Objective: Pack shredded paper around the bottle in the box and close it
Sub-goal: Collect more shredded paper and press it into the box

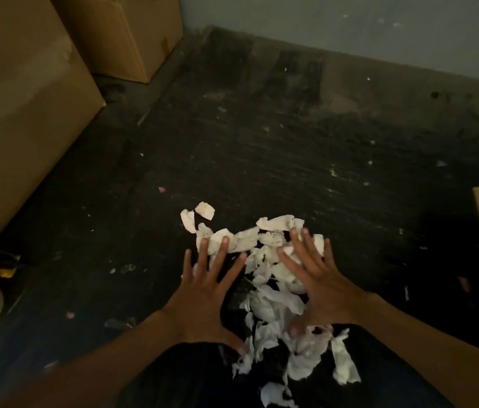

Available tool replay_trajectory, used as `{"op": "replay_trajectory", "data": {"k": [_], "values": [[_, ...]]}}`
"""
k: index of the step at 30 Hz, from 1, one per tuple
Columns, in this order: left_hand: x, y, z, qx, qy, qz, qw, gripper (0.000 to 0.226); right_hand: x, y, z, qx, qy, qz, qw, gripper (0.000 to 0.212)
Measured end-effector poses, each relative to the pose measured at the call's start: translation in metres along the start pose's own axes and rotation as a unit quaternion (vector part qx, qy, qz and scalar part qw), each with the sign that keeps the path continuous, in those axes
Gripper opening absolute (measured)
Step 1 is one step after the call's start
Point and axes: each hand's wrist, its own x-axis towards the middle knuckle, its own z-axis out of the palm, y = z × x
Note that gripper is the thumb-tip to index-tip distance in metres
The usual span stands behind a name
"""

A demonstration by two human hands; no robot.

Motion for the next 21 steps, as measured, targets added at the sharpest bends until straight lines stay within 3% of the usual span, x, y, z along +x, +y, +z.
{"op": "replay_trajectory", "data": {"k": [5, 9, 14, 18, 21], "values": [[0.019, 0.005, 0.012, 0.012, 0.032, -0.020, 0.999, 0.143, 0.037, -0.005, 0.012, -0.084, 0.059, -0.067, 0.992, 0.108], [0.016, 0.011, 0.019, -0.067, 0.124, -0.032, 0.989, 0.104, 0.036, -0.016, 0.019, -0.026, 0.120, -0.051, 0.991, 0.077], [0.013, 0.019, 0.018, -0.028, 0.113, -0.053, 0.992, 0.077, 0.023, -0.024, 0.031, 0.001, 0.216, -0.042, 0.975, 0.041], [0.012, 0.023, 0.007, -0.086, 0.120, -0.109, 0.983, 0.065, 0.025, -0.029, 0.022, -0.005, 0.135, 0.039, 0.990, 0.038], [0.016, 0.021, -0.010, -0.125, 0.100, -0.154, 0.975, 0.063, 0.025, -0.029, 0.006, 0.084, 0.093, 0.143, 0.982, 0.035]]}}
